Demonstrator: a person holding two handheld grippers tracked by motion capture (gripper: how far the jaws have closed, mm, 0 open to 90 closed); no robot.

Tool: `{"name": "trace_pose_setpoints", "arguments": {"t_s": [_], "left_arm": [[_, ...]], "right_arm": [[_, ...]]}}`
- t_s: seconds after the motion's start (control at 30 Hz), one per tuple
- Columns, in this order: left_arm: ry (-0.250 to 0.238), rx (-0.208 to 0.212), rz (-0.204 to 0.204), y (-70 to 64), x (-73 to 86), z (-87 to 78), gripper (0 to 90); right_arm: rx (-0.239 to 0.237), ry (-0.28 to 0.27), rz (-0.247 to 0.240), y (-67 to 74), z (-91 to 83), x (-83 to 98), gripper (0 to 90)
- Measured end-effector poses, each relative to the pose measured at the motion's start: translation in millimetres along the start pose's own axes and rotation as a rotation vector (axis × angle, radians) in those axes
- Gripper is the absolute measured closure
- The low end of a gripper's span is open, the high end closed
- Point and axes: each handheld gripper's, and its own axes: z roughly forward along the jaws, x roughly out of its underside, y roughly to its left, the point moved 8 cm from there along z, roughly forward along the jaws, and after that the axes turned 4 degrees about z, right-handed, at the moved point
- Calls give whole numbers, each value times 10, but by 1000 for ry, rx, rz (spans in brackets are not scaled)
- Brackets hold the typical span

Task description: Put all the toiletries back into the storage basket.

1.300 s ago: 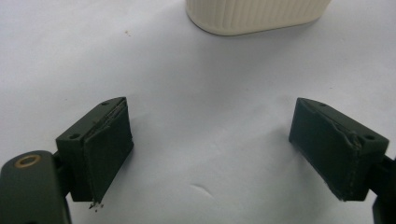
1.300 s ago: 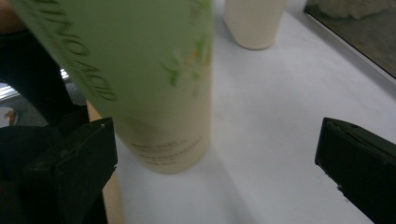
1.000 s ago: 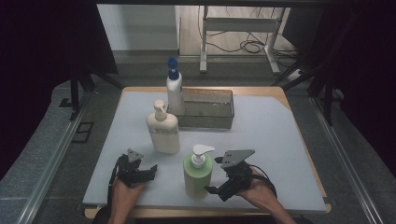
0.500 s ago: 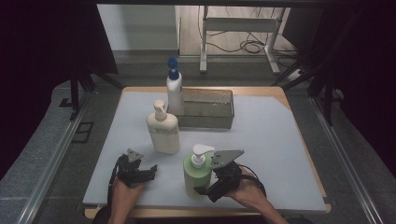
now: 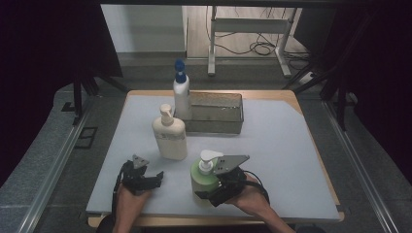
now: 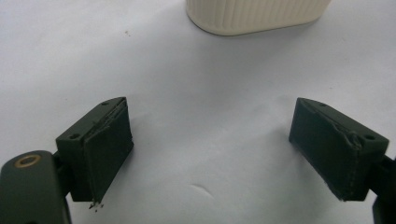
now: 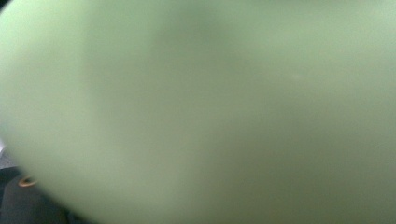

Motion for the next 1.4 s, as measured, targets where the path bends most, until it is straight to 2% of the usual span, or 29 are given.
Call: {"name": "trace_pose_setpoints", "arguments": {"t_s": [0.37, 0.77, 1.4], "left_arm": [[1, 1, -1, 0, 0, 0, 126], [0, 1, -3, -1, -1, 0, 126], [-1, 1, -1, 0, -3, 2, 126]], "right_arm": [[41, 20, 10, -18, -7, -13, 114], [107, 1, 29, -200, -91, -157, 115], [251, -24, 87, -715, -215, -400, 115]]}}
